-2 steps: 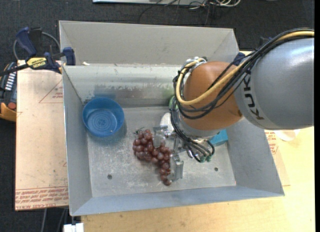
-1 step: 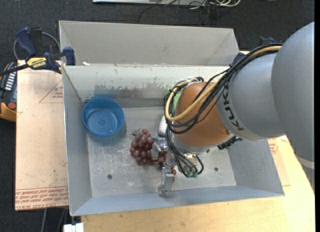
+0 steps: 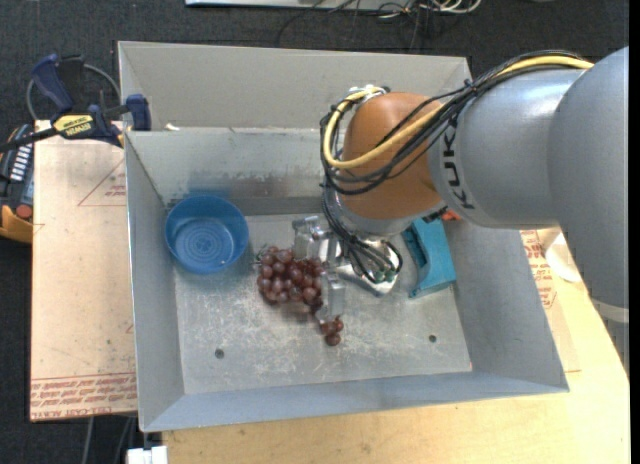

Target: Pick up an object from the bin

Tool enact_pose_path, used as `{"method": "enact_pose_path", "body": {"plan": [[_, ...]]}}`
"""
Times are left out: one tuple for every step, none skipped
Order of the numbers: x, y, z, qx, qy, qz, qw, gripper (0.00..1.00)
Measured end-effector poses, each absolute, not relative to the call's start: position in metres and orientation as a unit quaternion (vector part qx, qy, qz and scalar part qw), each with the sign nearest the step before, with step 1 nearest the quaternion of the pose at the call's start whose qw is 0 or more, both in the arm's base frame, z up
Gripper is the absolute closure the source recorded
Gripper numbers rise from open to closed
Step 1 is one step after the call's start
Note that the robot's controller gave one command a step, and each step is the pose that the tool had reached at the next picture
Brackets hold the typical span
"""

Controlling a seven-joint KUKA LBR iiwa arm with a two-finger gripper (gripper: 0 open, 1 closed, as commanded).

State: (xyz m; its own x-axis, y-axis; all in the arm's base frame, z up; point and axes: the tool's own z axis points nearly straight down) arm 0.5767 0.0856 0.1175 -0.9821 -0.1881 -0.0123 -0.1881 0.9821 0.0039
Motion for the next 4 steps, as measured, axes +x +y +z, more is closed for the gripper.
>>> {"method": "enact_pose_path", "body": {"plan": [[0.555,0.082,0.092,-0.021,1.000,0.003,-0.004,0.00],[0.558,0.103,0.107,0.156,0.988,0.004,0.001,0.00],[0.559,0.105,0.109,0.153,0.988,0.004,0.001,0.00],[0.550,0.119,0.121,0.070,0.998,0.004,0.003,1.00]]}}
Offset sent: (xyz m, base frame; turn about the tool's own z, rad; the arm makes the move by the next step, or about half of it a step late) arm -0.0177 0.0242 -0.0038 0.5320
